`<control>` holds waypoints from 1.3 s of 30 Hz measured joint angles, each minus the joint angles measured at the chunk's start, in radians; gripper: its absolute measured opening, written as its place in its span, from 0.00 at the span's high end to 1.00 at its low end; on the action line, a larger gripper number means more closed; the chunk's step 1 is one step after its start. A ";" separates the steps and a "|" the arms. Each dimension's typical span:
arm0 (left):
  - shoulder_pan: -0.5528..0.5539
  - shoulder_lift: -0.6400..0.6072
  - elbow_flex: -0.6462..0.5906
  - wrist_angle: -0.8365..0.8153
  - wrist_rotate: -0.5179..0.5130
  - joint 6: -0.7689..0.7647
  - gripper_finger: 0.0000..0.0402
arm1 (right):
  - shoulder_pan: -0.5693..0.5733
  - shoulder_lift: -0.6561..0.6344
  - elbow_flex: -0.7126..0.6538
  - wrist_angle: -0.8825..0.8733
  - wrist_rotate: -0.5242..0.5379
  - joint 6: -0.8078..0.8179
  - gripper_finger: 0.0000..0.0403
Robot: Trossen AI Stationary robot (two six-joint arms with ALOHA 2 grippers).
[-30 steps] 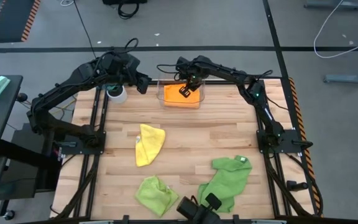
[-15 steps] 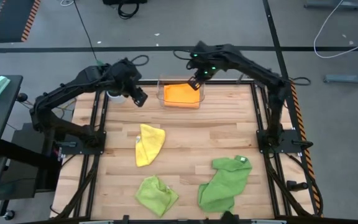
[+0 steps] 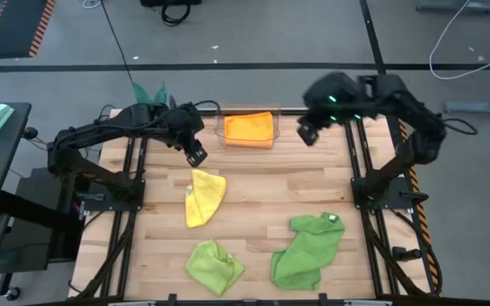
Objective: Fold microfiber towels
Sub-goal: Fold the yellow towel
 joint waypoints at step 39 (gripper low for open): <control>-0.541 0.298 0.001 -0.106 -0.215 -0.828 0.69 | 0.693 -0.305 -1.121 0.963 0.087 0.551 0.97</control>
